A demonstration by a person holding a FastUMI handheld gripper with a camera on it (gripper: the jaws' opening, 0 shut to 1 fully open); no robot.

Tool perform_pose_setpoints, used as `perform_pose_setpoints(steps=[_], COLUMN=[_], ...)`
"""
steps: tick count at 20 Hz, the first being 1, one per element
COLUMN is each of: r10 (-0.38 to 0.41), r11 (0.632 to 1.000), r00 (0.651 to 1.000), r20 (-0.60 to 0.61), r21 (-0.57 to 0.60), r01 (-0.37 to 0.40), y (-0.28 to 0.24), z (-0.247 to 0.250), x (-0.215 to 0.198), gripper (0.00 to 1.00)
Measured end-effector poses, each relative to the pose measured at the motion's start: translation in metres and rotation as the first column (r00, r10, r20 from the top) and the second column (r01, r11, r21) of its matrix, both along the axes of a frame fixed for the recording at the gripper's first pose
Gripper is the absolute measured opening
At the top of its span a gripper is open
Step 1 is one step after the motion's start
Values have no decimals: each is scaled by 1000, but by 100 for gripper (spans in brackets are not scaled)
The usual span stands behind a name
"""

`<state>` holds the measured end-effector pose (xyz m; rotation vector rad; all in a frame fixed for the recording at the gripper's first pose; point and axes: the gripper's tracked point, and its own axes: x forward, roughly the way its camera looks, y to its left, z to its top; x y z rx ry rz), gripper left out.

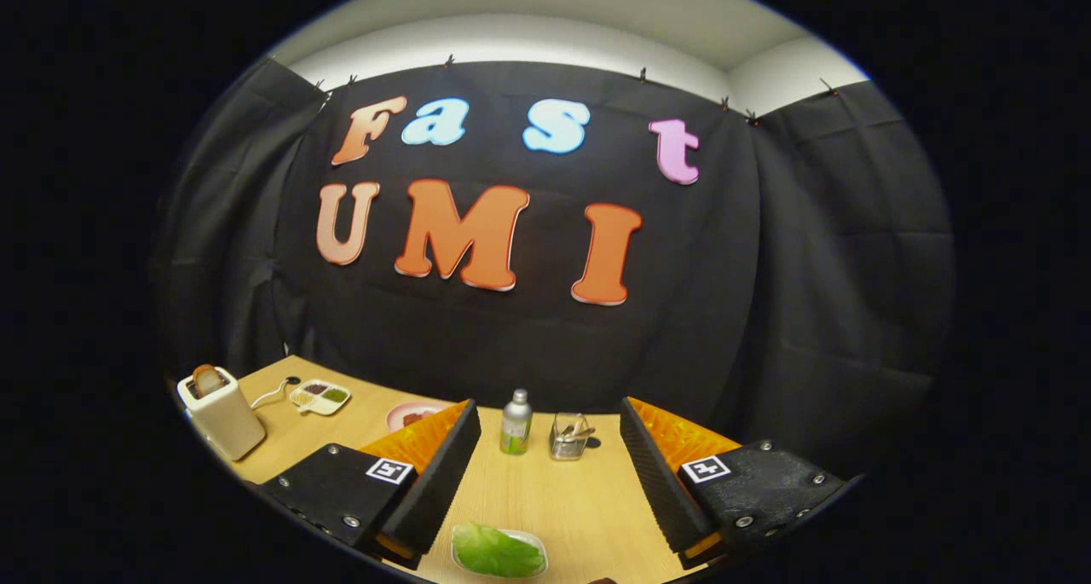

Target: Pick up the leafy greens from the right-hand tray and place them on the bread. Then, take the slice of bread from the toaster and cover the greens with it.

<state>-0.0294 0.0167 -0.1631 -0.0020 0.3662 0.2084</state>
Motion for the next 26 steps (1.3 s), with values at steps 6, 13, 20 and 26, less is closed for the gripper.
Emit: perform_pose_setpoints(steps=[6,13,20,26], r10=[182,383,485,464], r11=[983,901,773,690], r00=[954,800,588,455], r20=[-237,-462,-647,-760], r21=[34,-3,3,-12], r01=[-179,-433,-634,-723], y=[29,57,72,73], z=[-100,-187,-242,-285], x=[-11,-38,-70,-85], gripper=[98,98,98,95])
